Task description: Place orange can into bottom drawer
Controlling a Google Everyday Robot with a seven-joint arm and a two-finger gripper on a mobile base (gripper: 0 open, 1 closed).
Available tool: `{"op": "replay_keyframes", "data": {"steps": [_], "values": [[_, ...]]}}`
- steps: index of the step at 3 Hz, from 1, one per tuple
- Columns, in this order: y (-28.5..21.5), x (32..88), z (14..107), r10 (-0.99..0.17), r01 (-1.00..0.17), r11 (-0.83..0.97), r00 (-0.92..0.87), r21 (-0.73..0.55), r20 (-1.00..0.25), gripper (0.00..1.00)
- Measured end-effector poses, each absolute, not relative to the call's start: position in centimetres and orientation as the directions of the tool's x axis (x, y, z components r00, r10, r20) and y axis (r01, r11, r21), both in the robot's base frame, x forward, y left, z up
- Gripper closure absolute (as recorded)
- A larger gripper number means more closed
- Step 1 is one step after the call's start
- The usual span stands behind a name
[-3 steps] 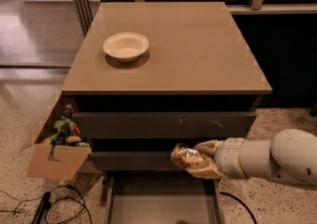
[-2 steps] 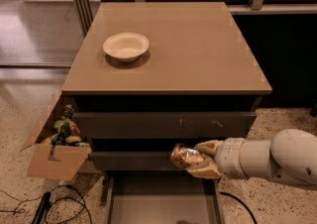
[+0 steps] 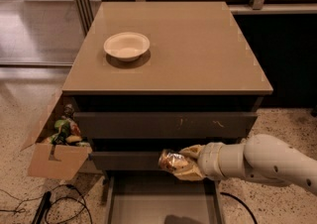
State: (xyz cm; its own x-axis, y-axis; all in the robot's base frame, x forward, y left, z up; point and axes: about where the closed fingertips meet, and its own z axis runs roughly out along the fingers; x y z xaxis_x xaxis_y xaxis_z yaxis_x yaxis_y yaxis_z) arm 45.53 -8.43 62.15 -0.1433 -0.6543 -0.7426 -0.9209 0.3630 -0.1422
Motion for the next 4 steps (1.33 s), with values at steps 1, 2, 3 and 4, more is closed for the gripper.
{"op": "replay_keyframes", "data": {"steps": [1, 2, 3, 4], "values": [[-6.7, 47.3, 58.2, -0.629, -0.924, 0.359, -0.137, -0.13, -0.765, 1.0], [-5.9, 48.3, 54.5, -0.598, -0.928, 0.357, -0.14, -0.107, -0.789, 1.0], [-5.5, 48.4, 51.5, -0.561, -0.934, 0.351, -0.153, -0.066, -0.813, 1.0], [-5.9, 48.4, 49.0, -0.54, -0.937, 0.349, -0.18, -0.024, -0.822, 1.0]]}}
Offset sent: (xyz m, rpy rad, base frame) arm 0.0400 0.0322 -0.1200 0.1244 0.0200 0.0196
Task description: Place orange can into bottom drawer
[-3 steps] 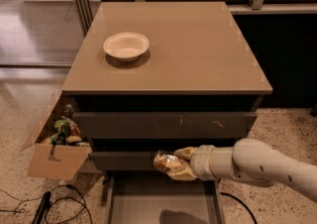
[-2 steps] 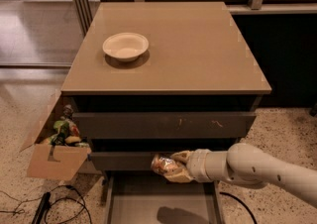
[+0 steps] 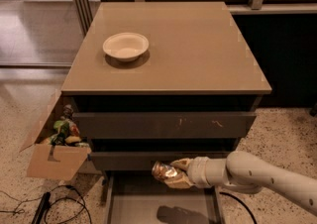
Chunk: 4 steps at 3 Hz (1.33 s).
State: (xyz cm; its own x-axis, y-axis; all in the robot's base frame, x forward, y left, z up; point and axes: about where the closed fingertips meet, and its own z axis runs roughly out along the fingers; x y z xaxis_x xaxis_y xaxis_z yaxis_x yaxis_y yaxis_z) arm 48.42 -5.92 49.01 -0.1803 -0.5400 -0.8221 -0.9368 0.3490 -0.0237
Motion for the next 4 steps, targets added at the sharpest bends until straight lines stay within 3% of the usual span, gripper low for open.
{"op": "replay_keyframes", "data": {"steps": [1, 2, 4], "values": [[-8.9, 47.8, 47.7, -0.546, -0.932, 0.361, -0.211, 0.0, -0.811, 1.0], [-8.9, 47.8, 47.7, -0.546, -0.932, 0.361, -0.211, 0.0, -0.811, 1.0], [-6.4, 46.2, 40.0, -0.552, -0.95, 0.28, -0.278, 0.139, -0.786, 1.0]]}}
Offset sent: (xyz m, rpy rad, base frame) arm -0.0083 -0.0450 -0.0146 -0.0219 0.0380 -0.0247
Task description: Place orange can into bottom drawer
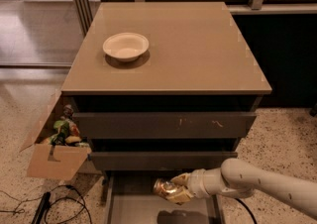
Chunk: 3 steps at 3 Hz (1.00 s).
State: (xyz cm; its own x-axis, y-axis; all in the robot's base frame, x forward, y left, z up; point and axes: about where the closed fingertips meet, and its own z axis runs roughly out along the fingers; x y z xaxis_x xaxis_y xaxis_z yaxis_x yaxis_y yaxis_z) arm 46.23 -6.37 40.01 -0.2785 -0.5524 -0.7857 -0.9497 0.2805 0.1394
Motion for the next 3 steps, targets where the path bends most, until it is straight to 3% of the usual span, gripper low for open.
{"op": "replay_keyframes", "data": {"steps": [1, 3], "values": [[-5.9, 45.2, 35.8, -0.557, -0.945, 0.26, -0.313, 0.197, -0.769, 1.0], [-5.5, 45.5, 29.5, -0.561, -0.932, 0.322, -0.331, 0.168, -0.759, 1.0]]}}
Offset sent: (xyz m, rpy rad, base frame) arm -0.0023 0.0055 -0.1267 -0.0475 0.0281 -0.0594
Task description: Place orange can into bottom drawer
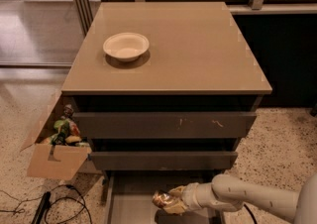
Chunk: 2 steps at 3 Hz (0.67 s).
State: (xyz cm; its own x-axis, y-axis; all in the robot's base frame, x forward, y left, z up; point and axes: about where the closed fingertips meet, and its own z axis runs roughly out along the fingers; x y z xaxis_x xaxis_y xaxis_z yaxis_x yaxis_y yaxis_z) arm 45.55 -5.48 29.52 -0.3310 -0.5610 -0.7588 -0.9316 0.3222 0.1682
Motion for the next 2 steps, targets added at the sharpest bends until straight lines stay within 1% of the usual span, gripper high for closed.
{"op": "replay_keyframes", "data": {"steps": [2], "values": [[-5.7, 46.7, 24.5, -0.545, -0.904, 0.407, -0.354, 0.13, -0.76, 1.0]]}}
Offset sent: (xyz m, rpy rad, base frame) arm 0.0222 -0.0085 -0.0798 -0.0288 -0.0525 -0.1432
